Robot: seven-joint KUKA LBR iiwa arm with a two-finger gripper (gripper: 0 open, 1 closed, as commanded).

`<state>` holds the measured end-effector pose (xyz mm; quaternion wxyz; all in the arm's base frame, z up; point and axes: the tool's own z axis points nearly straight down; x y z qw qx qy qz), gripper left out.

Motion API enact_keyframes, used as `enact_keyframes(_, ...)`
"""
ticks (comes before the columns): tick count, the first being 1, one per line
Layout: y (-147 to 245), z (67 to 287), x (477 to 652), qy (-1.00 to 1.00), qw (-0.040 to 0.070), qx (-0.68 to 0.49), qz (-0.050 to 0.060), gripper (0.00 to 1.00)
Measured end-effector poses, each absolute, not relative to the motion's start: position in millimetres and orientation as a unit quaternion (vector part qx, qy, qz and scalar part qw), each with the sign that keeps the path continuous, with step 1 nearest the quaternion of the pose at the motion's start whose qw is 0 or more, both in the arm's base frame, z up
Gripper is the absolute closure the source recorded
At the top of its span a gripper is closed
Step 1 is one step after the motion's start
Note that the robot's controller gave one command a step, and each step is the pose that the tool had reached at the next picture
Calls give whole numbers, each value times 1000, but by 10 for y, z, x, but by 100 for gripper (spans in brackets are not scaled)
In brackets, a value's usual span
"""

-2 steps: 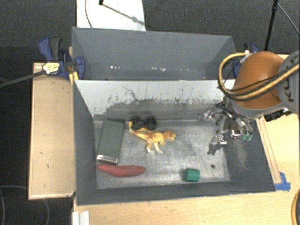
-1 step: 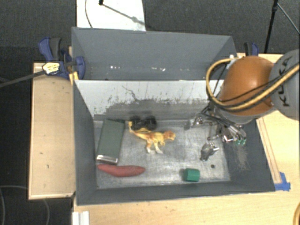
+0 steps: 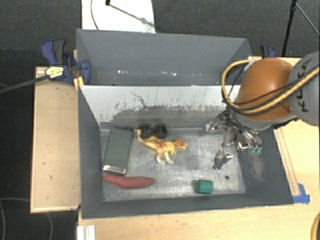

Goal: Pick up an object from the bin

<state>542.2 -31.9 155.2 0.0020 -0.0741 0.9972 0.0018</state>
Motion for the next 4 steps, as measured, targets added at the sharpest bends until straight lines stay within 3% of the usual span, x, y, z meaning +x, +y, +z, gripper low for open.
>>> enact_keyframes(1, -483, 1743, 5387, 1000, 1, -10, -1, 0)
enact_keyframes(2, 13, 1575, 5646, 996, 6, -84, -1, 0)
enact_keyframes(3, 418, 1281, 5580, 998, 2, -55, 1, 0)
enact_keyframes(4, 562, 1117, 5763, 1000, 2, -22, 1, 0)
